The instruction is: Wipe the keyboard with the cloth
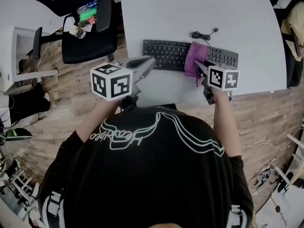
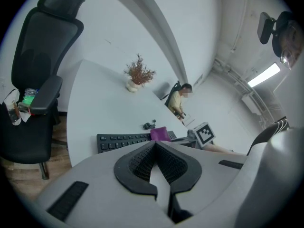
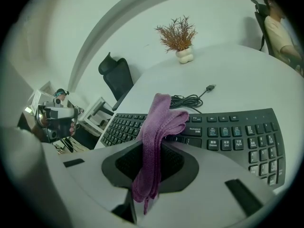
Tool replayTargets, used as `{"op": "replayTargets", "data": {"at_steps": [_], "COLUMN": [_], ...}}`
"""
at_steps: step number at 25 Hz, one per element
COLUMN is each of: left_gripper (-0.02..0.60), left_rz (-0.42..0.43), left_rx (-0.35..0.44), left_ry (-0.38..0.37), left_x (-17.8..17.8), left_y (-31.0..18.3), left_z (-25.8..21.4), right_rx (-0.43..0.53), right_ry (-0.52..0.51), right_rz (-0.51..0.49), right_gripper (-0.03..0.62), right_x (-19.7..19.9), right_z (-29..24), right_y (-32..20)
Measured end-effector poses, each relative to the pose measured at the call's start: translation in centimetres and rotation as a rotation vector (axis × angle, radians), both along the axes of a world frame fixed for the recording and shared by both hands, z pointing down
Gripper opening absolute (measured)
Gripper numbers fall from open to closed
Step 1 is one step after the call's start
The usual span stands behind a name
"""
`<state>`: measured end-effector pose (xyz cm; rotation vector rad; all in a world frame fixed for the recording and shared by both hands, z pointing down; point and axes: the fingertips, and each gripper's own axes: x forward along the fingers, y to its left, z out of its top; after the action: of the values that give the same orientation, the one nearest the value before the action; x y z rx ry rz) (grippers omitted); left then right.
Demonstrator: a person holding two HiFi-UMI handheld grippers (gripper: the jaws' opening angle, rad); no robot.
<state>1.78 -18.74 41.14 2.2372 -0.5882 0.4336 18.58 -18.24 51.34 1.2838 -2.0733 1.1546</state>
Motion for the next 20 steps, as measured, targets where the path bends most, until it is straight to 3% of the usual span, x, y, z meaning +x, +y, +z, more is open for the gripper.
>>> {"op": "replayTargets", "data": {"at_steps": [6, 14, 20], "left_gripper": [0.005, 0.005, 0.005], "left_rz": [-0.026, -0.078, -0.125], "left_rx": [0.007, 0.011, 0.000], "left_ry": [0.003, 0.008, 0.014], "left_x": [-0.7, -3.4, -7.4], "left_y": [-0.1, -0.6, -1.4], "left_z": [-0.3, -0.5, -0.2], "right_rx": [0.069, 0.173, 0.185], "right_ry": [0.016, -0.098, -0.161], "right_rz": [-0.032, -0.090, -0.142], "right_gripper": [0.054, 0.054, 0.054], "right_x": [-1.4, -6.2, -11.5], "right_z": [-2.6, -8.4, -9.8], "right_y": [-0.7, -2.0, -3.0]}}
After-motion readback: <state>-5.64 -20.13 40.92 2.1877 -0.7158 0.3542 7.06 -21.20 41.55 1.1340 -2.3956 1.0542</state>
